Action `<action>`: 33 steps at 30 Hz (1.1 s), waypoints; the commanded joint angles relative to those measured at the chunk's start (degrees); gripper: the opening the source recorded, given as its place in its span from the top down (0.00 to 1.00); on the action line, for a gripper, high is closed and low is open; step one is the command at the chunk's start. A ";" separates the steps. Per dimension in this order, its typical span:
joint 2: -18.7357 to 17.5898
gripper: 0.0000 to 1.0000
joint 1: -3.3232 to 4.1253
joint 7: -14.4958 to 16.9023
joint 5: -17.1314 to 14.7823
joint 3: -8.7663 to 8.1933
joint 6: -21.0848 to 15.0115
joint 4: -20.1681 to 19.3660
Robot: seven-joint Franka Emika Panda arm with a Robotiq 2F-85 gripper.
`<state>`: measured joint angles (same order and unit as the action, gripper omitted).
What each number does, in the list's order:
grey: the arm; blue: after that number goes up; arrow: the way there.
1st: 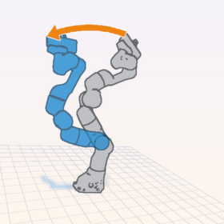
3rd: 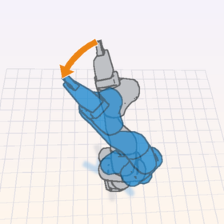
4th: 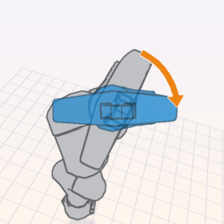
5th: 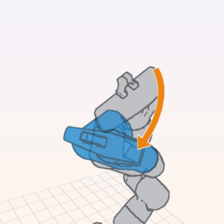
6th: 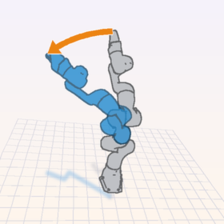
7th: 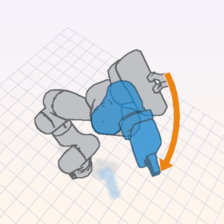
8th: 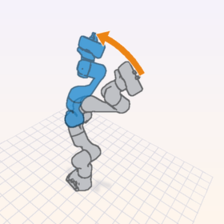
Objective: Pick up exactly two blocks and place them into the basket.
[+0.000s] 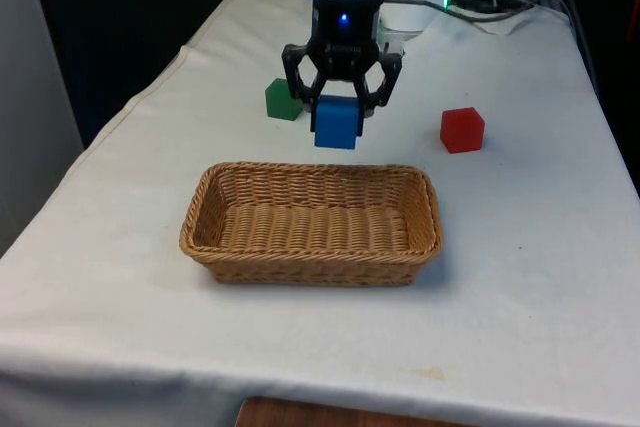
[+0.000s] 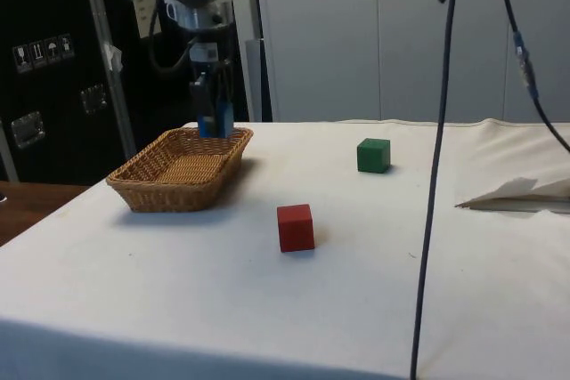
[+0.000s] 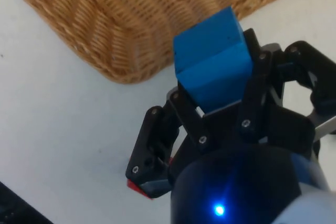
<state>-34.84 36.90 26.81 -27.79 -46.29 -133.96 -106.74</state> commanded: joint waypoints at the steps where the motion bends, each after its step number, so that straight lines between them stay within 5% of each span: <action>1: -1.09 1.00 -1.20 0.46 -1.09 0.92 0.69 1.72; 4: -2.98 1.00 -1.60 1.09 -2.81 0.92 0.80 3.44; 5: -2.58 1.00 -0.52 0.97 -2.52 0.06 0.00 2.06; 6: -3.61 1.00 -1.72 1.26 -3.44 0.92 0.86 4.01; 14: -9.57 1.00 -3.38 3.32 -9.11 0.86 0.52 8.82; 15: -8.08 1.00 -1.89 2.64 -7.79 0.00 0.11 6.99; 16: -9.57 1.00 -3.38 3.32 -9.11 0.86 0.52 8.82; 22: -15.01 1.00 -4.93 6.02 -14.44 0.06 -0.11 11.86; 23: -14.67 1.00 -4.13 5.73 -14.09 -0.52 0.06 11.34; 24: -15.70 1.00 -5.04 6.36 -15.13 -0.11 -0.17 12.20; 27: -17.65 1.00 -5.61 7.16 -16.96 -0.34 -0.40 13.18; 30: -19.65 1.00 -5.90 7.91 -18.96 -0.69 -0.46 14.27; 33: -20.28 1.00 -5.44 7.96 -19.48 -1.26 -0.23 14.27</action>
<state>-55.12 31.46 34.78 -47.27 -47.56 -134.19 -92.48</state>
